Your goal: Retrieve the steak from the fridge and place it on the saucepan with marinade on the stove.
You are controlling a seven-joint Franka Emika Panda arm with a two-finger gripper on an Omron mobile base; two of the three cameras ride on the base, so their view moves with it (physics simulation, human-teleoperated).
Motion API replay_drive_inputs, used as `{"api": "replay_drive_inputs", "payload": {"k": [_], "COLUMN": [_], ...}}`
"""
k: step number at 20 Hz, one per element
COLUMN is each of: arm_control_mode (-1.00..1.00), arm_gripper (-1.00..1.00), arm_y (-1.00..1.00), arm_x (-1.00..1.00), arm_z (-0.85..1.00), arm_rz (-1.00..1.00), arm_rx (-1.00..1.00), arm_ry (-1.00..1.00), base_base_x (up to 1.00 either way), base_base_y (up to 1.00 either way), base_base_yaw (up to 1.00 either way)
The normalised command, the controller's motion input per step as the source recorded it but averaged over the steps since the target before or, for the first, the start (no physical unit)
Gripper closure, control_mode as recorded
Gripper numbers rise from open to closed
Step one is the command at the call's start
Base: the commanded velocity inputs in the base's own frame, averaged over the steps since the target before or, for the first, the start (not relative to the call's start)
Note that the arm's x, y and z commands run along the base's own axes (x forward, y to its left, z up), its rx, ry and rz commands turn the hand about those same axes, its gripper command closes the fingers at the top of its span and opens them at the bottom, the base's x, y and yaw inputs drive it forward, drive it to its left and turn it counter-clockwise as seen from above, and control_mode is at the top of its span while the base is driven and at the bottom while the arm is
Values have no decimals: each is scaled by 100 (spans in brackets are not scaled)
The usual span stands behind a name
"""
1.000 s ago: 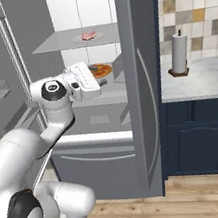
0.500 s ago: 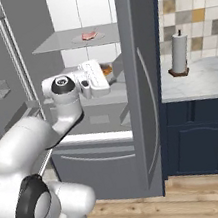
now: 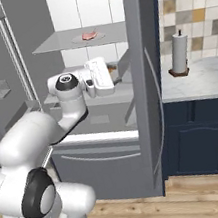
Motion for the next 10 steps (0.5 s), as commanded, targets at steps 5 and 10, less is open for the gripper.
{"api": "replay_drive_inputs", "payload": {"k": [5, 10], "arm_control_mode": [-100, -100], "arm_gripper": [-100, -100], "arm_y": [-57, -51], "arm_x": [0, 0], "arm_z": [0, 0], "arm_rz": [0, 0], "arm_rx": [0, 0], "arm_ry": [0, 0], "base_base_x": [0, 0], "base_base_y": [0, 0], "base_base_yaw": [0, 0]}}
